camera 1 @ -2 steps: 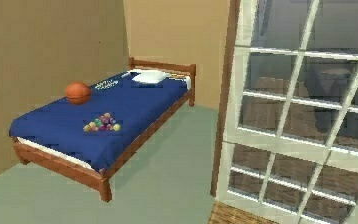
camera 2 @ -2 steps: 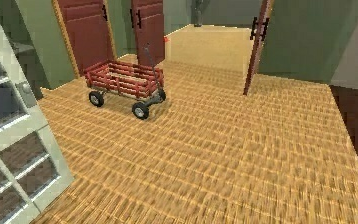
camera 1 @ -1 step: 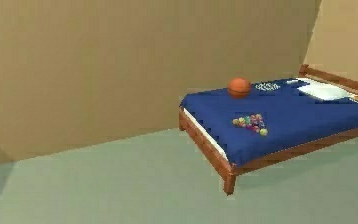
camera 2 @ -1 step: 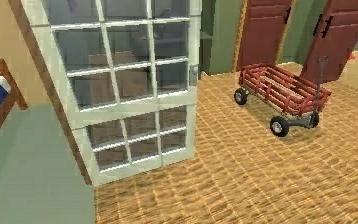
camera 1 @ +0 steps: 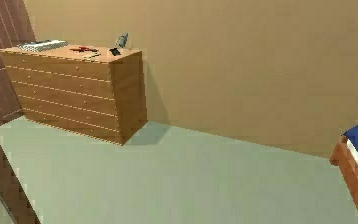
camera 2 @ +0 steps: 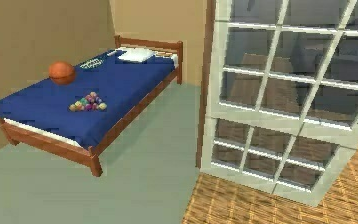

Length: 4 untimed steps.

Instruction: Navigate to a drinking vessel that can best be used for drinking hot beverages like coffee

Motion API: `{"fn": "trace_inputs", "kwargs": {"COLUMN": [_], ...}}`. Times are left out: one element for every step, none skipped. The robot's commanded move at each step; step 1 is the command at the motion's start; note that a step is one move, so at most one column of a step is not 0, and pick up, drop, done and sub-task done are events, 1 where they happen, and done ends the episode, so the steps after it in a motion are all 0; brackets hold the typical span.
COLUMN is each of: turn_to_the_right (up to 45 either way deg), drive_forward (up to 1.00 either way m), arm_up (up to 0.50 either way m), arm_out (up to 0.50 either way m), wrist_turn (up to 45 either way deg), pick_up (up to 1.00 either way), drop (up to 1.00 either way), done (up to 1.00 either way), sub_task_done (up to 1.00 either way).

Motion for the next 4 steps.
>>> {"fn": "trace_inputs", "kwargs": {"turn_to_the_right": [0.0,-45.0,-18.0,0.0], "drive_forward": [0.65,0.0,0.0,1.0], "arm_up": [0.0,0.0,0.0,0.0], "arm_out": [0.0,0.0,0.0,0.0], "wrist_turn": [0.0,0.0,0.0,0.0], "pick_up": [0.0,0.0,0.0,0.0], "drop": [0.0,0.0,0.0,0.0], "done": [0.0,0.0,0.0,0.0], "sub_task_done": [0.0,0.0,0.0,0.0]}}
